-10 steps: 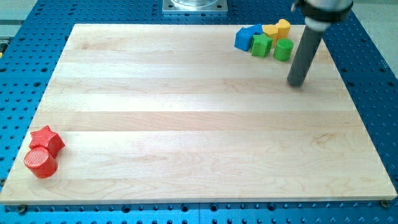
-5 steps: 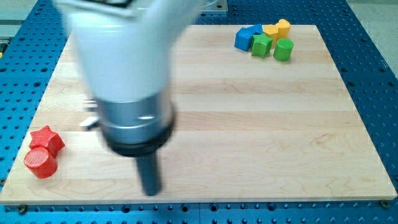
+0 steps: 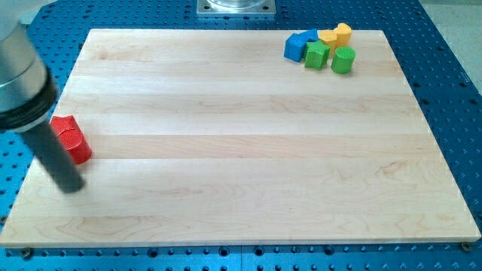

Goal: Move the red circle into the green star

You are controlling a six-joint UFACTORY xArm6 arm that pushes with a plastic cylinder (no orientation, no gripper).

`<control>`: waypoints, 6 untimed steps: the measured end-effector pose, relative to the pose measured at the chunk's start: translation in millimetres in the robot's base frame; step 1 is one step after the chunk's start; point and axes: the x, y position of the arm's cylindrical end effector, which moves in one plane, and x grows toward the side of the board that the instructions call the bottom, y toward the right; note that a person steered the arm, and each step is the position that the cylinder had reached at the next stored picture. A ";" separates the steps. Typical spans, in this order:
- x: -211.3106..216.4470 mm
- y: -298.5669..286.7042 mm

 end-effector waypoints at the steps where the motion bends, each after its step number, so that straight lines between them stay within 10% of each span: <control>1: -44.1 -11.3; 6: -174.3 302.2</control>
